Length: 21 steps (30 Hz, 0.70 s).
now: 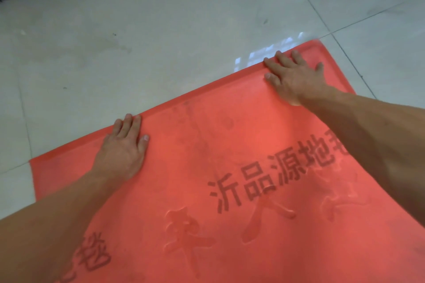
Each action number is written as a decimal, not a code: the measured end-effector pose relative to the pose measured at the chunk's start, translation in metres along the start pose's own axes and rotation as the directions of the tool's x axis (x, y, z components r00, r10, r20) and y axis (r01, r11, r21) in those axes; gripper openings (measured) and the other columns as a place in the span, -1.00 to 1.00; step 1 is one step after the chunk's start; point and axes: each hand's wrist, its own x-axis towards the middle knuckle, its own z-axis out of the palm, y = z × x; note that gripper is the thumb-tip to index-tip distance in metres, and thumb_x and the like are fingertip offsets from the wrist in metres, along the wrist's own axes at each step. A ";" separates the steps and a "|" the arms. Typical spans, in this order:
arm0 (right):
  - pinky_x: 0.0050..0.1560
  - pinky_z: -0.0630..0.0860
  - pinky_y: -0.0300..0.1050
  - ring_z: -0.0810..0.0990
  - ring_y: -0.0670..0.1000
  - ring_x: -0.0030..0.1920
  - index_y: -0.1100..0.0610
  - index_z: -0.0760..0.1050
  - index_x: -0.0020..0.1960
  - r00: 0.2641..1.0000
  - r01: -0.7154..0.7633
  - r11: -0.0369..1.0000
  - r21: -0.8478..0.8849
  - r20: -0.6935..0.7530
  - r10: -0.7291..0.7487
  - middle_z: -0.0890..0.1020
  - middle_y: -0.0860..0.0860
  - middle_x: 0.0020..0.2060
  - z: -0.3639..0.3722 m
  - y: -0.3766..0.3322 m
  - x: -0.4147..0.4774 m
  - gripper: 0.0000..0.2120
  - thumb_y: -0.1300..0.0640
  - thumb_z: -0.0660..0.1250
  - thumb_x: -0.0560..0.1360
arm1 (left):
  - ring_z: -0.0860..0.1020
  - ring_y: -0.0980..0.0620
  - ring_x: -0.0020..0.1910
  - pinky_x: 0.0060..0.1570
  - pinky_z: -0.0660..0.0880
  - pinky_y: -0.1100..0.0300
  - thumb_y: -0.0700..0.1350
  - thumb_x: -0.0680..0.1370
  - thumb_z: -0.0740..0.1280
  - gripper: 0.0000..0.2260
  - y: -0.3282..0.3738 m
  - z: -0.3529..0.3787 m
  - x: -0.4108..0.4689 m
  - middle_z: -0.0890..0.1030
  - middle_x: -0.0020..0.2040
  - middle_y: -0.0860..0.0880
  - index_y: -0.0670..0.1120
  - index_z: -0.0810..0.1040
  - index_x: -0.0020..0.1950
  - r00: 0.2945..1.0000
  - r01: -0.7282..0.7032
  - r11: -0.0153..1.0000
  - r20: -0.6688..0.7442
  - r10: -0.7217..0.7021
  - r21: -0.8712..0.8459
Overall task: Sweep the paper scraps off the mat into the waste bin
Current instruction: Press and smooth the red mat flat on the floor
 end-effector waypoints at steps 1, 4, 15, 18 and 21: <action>0.36 -0.01 0.52 -0.10 0.02 0.58 -0.25 -0.06 0.56 1.000 0.002 1.000 0.001 -0.002 -0.002 -0.02 -0.15 0.58 0.001 0.000 0.000 -0.47 -0.27 -0.17 0.61 | 0.03 -0.17 0.58 0.53 0.03 -0.05 0.08 0.66 0.02 -0.44 0.001 -0.001 0.000 0.08 0.60 -0.16 -0.12 0.02 0.61 1.000 -0.001 1.000 -0.002 0.001 0.000; 0.39 -0.02 0.48 -0.12 0.04 0.58 -0.18 -0.06 0.57 1.000 -0.022 0.999 0.023 -0.018 0.023 -0.03 -0.12 0.59 0.002 0.001 0.001 -0.44 -0.27 -0.15 0.60 | 0.03 -0.17 0.58 0.53 0.01 -0.04 0.07 0.66 0.02 -0.44 0.003 -0.002 0.000 0.08 0.60 -0.17 -0.12 0.02 0.61 1.000 -0.003 1.000 -0.004 0.003 0.001; 0.49 -0.03 0.29 -0.11 0.05 0.58 0.18 -0.08 0.59 0.971 -0.227 0.963 0.148 -0.036 0.235 -0.04 0.07 0.59 0.004 0.016 0.017 -0.22 -0.32 -0.12 0.58 | 0.00 -0.15 0.58 0.53 0.03 -0.08 0.10 0.66 0.00 -0.44 0.003 0.001 0.000 0.05 0.61 -0.13 -0.09 -0.01 0.61 1.000 0.011 1.000 -0.005 -0.011 0.004; 0.51 -0.05 0.24 -0.12 0.10 0.58 0.21 -0.11 0.59 0.961 -0.268 0.950 0.162 -0.030 0.276 -0.05 0.11 0.59 0.005 0.016 0.019 -0.16 -0.36 -0.08 0.55 | 0.00 -0.13 0.58 0.53 0.02 -0.07 0.11 0.66 0.01 -0.44 0.001 -0.001 0.000 0.05 0.61 -0.11 -0.06 0.00 0.61 1.000 0.017 1.000 0.009 -0.017 -0.014; 0.54 -0.04 0.15 -0.09 0.20 0.57 0.28 -0.13 0.58 0.946 -0.313 0.933 0.178 -0.030 0.323 -0.05 0.21 0.58 -0.001 0.021 0.022 -0.03 -0.42 0.00 0.49 | 0.01 -0.14 0.58 0.53 0.04 -0.08 0.12 0.66 0.00 -0.44 0.001 -0.001 0.000 0.06 0.61 -0.12 -0.06 0.01 0.61 1.000 0.008 1.000 0.004 -0.008 -0.013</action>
